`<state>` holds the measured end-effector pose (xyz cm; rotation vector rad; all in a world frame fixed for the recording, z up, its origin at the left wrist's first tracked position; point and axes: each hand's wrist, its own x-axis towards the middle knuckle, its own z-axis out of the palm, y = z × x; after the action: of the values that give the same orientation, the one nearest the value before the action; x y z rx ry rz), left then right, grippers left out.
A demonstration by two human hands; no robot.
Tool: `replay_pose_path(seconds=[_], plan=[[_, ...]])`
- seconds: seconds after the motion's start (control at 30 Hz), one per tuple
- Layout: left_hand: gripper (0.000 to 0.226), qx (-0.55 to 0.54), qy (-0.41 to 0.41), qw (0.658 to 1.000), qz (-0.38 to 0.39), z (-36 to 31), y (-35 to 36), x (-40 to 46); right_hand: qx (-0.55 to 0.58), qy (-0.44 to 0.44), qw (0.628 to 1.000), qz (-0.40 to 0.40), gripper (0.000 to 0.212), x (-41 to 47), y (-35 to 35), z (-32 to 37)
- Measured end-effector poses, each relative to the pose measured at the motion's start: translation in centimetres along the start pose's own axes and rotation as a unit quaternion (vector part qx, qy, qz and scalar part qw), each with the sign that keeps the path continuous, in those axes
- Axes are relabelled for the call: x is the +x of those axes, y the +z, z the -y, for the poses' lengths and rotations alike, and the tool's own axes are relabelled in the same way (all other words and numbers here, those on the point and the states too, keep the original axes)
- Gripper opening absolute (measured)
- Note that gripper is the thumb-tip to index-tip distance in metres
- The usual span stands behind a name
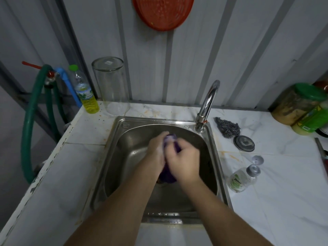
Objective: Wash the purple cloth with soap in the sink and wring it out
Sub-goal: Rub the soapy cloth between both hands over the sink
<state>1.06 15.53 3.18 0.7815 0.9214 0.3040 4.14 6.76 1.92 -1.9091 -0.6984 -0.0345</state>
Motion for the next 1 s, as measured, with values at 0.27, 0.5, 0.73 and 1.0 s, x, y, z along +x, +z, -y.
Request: replay_pose_path(seconds=[0.27,0.5,0.73,1.0], plan=[[0.068,-0.037,0.028,0.999,0.002,0.7,-0.2,1.1,-0.047,-0.162,0.985,0.047,0.031,-1.3,-0.4,-0.1],[0.036,0.01,-0.015,0.999,-0.031,0.6,2.0,0.2,-0.081,0.149,0.984,0.047,0.038,2.9,-2.0,-2.2],[0.044,0.01,-0.037,0.999,-0.024,-0.6,1.2,0.3,-0.009,0.008,0.999,0.034,0.035,1.1,-1.0,-0.9],[0.038,0.025,-0.009,1.0,-0.004,-0.4,0.2,0.9,0.017,-0.197,0.977,0.084,0.023,-0.9,-1.1,-0.7]])
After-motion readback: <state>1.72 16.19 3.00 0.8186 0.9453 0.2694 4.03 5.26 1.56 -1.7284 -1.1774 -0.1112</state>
